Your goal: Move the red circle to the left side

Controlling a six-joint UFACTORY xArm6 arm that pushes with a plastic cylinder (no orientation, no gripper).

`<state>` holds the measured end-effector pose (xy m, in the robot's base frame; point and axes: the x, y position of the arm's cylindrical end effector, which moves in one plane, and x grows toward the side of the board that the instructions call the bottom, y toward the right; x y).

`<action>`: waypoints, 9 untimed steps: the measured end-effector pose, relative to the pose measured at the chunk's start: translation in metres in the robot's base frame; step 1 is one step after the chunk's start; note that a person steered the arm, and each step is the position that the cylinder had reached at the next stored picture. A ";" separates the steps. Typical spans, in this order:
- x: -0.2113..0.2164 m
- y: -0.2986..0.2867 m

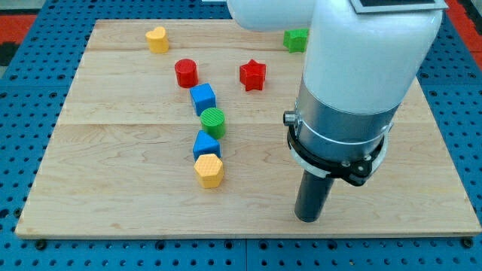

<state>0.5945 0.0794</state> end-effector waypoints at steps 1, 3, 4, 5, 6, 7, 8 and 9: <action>0.000 0.000; -0.049 -0.003; -0.118 -0.004; -0.128 -0.005; -0.132 -0.014; -0.150 -0.034; -0.177 -0.051; -0.186 -0.094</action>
<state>0.4089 -0.0148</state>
